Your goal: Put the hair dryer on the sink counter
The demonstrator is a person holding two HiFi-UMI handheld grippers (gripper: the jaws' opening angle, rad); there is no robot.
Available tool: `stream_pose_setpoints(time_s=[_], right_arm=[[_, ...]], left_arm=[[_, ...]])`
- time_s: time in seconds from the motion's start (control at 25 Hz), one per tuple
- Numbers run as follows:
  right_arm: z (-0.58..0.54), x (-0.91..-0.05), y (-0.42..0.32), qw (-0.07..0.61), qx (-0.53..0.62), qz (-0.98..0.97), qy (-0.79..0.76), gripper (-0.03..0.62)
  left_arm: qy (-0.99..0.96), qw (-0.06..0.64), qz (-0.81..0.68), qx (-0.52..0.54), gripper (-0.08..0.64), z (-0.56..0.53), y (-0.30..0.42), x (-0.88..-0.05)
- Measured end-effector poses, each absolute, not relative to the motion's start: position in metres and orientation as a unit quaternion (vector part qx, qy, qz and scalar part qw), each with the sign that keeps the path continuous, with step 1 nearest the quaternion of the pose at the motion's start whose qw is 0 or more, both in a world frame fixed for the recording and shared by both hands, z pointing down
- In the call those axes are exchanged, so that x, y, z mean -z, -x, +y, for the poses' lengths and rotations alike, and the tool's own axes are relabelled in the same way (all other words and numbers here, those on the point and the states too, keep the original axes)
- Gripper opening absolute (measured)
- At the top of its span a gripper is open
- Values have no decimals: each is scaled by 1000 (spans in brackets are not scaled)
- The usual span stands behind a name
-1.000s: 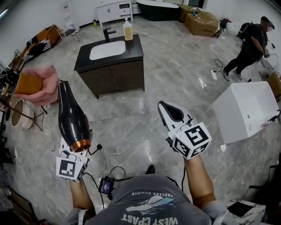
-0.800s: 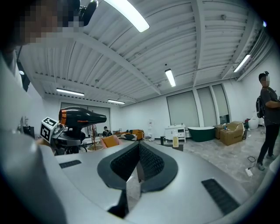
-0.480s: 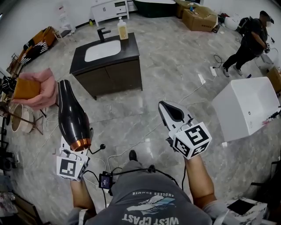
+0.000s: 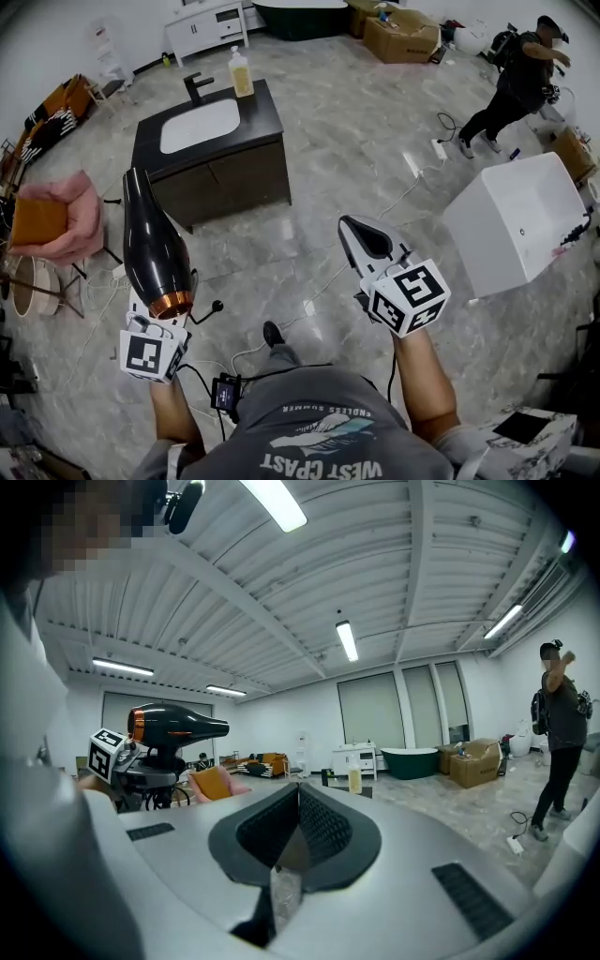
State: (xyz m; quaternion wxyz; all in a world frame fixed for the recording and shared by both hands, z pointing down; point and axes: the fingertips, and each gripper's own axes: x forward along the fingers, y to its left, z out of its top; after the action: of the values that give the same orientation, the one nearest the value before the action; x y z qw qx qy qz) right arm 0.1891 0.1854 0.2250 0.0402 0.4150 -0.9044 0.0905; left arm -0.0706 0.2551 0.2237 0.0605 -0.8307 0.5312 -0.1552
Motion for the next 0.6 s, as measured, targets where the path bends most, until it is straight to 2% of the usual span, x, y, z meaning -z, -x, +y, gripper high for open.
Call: stream_pose_setpoints(time_s=[0.6], right_arm=[[103,-208,-121,43,-96,-879,-465,28]], left_arm=[[857,71,487,153,218,139,146,-203]])
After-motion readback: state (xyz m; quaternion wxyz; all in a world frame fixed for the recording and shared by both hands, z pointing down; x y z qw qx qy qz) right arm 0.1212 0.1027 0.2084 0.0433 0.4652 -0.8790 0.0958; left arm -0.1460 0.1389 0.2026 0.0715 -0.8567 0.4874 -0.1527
